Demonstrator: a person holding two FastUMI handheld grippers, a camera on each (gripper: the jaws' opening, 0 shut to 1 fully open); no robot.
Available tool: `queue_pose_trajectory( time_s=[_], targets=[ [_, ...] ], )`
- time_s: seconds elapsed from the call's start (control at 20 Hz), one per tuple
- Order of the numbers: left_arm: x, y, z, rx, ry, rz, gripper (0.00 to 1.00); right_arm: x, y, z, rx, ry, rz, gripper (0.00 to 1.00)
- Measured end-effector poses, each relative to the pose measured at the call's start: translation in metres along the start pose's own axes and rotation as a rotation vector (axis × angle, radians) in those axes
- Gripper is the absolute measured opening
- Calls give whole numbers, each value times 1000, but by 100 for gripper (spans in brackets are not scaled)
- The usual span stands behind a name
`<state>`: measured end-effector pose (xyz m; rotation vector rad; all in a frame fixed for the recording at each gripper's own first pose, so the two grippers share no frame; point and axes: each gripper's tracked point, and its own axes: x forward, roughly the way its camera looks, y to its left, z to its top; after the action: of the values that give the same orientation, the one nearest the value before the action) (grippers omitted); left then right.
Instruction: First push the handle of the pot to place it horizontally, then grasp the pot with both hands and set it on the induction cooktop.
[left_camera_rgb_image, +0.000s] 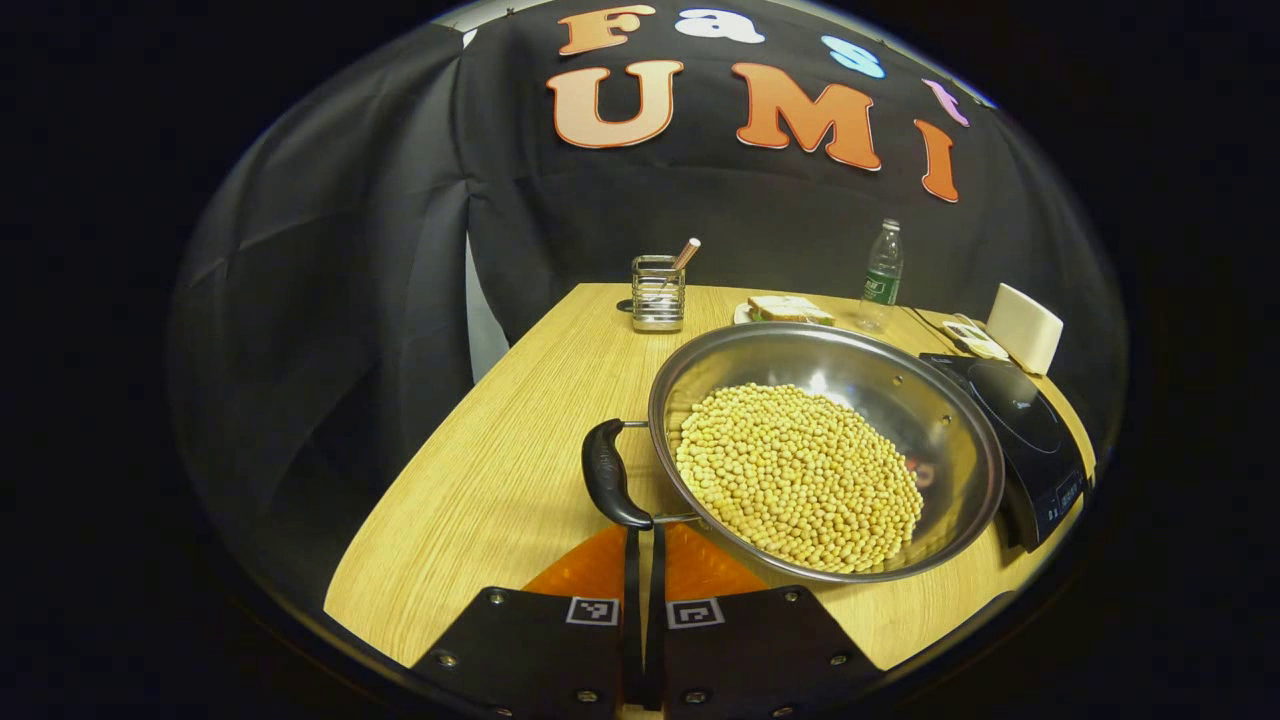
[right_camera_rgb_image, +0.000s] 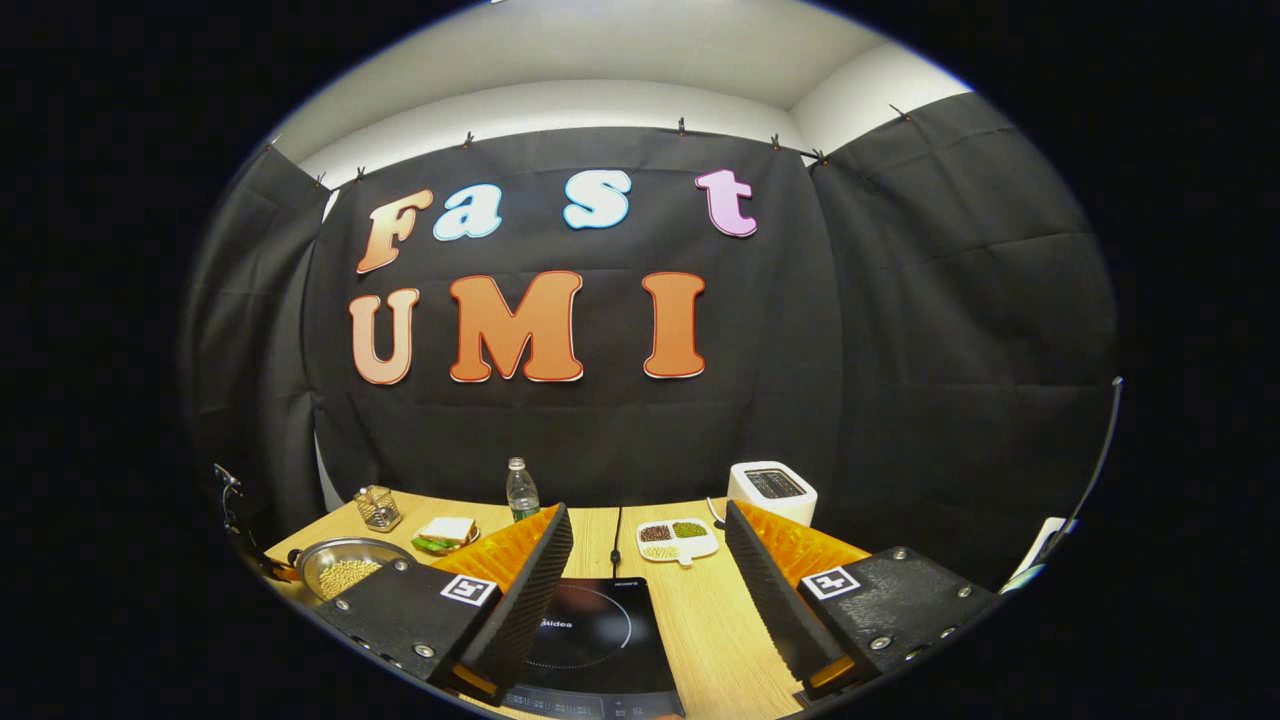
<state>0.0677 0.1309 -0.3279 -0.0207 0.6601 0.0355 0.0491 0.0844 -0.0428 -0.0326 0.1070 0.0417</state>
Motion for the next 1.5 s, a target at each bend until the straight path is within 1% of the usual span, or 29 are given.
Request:
queue_pose_trajectory(
  time_s=[0.2,0.4,0.6,0.65,0.7,0.9,0.95,1.0,1.05,1.1,1.15,1.2,1.25,1.5],
  targets=[
    [12,9,6,-4,-5,-3,2,2,-5,1,6,-2,-15,95],
    [27,18,15,26,-7,6,2,5,-5,0,11,-3,-24,95],
    [37,21,19,4,-11,-20,2,5,3,-1,8,-2,-15,95],
    [38,21,20,-5,-14,-28,2,5,5,-1,4,-2,-14,100],
    [40,22,20,-11,-12,-36,2,6,8,-1,1,-1,-12,95],
    [45,24,23,-7,-16,-52,2,5,18,-3,-10,0,-2,95],
    [47,25,23,-9,-17,-52,2,4,21,-3,-18,2,-2,95],
    [47,26,23,-15,-16,-56,5,5,25,-5,-28,7,0,95],
    [46,27,22,-19,-15,-54,2,6,30,-7,-34,12,4,95],
    [44,28,23,-21,-18,-55,2,5,34,-9,-39,17,7,95],
    [41,30,23,-23,-22,-54,3,6,39,-11,-44,21,12,100],
    [37,31,23,-27,-26,-55,3,7,46,-13,-48,25,21,100],
    [34,33,24,-31,-32,-54,3,7,53,-15,-51,30,32,95],
    [14,47,51,-18,-131,-24,3,8,94,-20,-43,47,100,95]
  ],
)
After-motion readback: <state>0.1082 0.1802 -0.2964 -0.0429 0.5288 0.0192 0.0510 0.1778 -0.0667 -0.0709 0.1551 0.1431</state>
